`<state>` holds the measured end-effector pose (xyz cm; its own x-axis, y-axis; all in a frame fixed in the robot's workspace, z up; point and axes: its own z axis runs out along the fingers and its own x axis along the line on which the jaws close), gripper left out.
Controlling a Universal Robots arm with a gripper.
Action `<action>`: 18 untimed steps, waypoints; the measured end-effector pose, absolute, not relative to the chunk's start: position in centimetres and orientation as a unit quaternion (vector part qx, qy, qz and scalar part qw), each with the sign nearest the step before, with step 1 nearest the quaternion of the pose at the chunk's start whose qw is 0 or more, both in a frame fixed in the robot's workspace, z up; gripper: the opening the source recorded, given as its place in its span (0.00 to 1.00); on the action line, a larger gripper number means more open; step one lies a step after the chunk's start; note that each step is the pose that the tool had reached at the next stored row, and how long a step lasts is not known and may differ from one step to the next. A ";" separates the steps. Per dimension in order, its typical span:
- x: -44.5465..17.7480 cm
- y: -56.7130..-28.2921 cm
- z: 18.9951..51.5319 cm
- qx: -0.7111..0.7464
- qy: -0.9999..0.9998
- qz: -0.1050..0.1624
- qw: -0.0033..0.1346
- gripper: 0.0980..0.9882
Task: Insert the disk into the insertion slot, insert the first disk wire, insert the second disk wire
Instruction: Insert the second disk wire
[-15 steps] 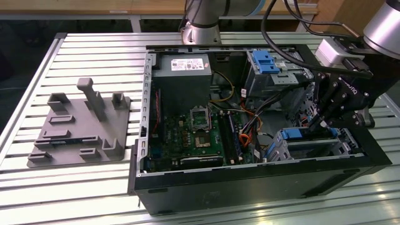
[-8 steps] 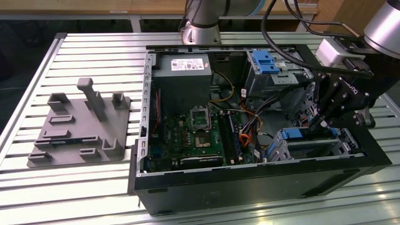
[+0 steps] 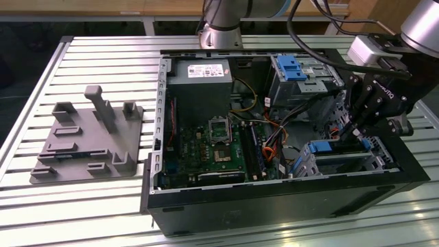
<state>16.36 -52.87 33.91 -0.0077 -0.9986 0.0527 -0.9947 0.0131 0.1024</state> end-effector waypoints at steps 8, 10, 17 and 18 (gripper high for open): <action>16.4 -52.9 33.9 0.702 -0.710 -0.018 0.055 0.05; 16.4 -53.0 33.9 0.702 -0.710 -0.018 0.055 0.05; 16.4 -53.1 33.8 0.702 -0.710 -0.018 0.055 0.05; 16.4 -53.1 33.8 0.702 -0.710 -0.018 0.055 0.05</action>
<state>16.37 -53.12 33.79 -0.0078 -0.9985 0.0536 -0.9946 0.0132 0.1025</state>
